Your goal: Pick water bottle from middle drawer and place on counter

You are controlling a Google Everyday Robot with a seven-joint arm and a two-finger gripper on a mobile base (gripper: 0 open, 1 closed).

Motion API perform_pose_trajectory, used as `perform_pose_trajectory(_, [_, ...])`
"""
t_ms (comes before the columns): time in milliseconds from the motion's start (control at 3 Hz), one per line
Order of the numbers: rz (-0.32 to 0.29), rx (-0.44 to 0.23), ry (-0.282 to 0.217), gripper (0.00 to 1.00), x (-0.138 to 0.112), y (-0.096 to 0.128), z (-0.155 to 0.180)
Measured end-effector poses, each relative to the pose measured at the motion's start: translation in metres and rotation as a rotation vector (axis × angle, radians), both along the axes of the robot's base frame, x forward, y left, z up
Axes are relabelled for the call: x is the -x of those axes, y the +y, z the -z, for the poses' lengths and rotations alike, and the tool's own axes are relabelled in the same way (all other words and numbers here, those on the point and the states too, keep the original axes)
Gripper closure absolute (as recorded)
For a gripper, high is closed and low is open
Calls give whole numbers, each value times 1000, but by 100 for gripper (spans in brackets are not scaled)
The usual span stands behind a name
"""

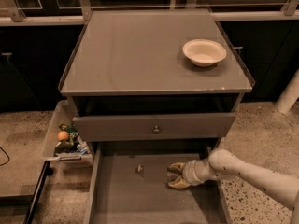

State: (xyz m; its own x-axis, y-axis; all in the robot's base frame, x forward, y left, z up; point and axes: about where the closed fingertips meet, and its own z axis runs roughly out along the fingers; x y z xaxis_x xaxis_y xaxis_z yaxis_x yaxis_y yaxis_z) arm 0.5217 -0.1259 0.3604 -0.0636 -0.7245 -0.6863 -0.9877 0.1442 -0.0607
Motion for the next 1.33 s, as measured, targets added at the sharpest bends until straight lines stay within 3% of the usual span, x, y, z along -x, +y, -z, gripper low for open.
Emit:
perform_pose_trajectory(667, [-34,-17,-5,100,5,2,-10])
perform_pose_trajectory(1000, [-74,-44,-33,100,15,-4,-42])
perform_pose_trajectory(1333, [-101,-63,-91,100,28,-18,-88])
